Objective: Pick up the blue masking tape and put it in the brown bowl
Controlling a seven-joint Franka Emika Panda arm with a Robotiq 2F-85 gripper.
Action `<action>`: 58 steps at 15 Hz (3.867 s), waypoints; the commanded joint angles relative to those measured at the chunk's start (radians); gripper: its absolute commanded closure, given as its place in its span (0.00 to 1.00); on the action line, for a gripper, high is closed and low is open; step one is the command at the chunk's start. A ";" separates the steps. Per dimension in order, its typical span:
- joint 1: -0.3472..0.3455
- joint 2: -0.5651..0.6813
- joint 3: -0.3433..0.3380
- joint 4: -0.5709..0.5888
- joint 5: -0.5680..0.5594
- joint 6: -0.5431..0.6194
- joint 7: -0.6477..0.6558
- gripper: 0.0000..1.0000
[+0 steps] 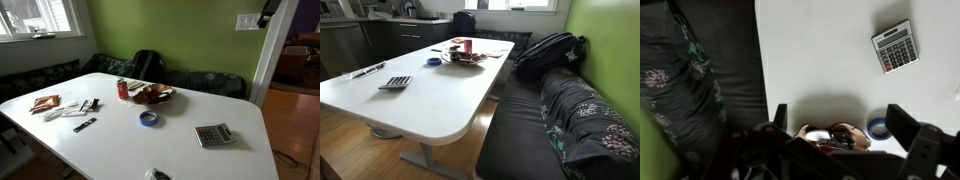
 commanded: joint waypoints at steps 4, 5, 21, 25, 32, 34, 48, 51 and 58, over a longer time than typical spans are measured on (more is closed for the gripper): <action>0.103 0.448 0.109 0.269 0.086 0.006 -0.181 0.00; 0.100 0.509 0.145 0.308 0.071 0.002 -0.186 0.00; 0.039 0.807 0.311 0.407 -0.054 0.108 0.164 0.00; 0.079 0.907 0.323 0.407 -0.056 0.193 0.460 0.00; 0.222 1.038 0.280 0.540 -0.101 0.219 0.954 0.00; 0.202 1.012 0.300 0.507 -0.074 0.243 0.892 0.00; 0.263 1.342 0.256 0.792 0.065 0.319 1.295 0.00; 0.279 1.405 0.250 0.876 0.062 0.298 1.315 0.00; 0.279 1.499 0.244 0.997 0.079 0.276 1.327 0.12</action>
